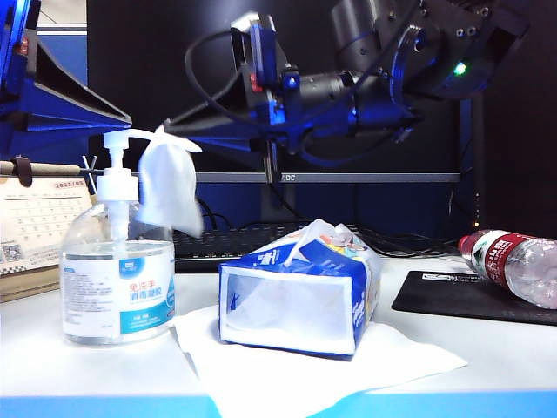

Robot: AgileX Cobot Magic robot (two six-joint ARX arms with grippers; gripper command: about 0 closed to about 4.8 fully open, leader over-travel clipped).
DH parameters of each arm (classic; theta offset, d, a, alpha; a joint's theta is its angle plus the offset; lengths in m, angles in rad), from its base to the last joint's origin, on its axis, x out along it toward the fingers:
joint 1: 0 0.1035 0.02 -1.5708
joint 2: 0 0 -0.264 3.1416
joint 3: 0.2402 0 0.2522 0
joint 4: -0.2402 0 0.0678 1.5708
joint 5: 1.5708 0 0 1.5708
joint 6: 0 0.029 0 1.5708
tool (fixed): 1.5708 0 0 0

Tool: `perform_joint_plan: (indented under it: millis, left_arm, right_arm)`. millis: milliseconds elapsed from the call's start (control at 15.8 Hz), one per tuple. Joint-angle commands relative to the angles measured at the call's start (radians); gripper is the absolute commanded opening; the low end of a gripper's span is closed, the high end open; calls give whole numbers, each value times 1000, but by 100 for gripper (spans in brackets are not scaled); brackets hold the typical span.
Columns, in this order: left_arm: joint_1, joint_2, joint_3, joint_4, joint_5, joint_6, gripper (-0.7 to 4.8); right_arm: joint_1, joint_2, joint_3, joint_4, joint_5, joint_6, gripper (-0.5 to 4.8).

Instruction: Pull out a tissue from the tissue dispenser, then press the switch of the alcohol sanitizer bottle to drop some sanitizer on the paper tissue, and finally place the treated tissue on the table.

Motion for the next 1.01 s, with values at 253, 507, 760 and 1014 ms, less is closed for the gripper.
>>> perform_joint_plan:
  millis: [253,507,760,1014]
  left_arm:
    - [0,-2,4,11,-3,16,-5]
    - [0,-2,4,13,-3,14,-5]
    - [0,-2,4,13,-3,13,-5]
    - [0,-2,4,17,-3,6,-5]
  right_arm:
    - [-14,-8,0,-19,-113,-3,-4]
    - [-13,-8,1,-34,-90,-3,-5]
    - [12,-8,1,-84,-76,1,-5]
    - [60,-8,1,-99,-76,4,-5]
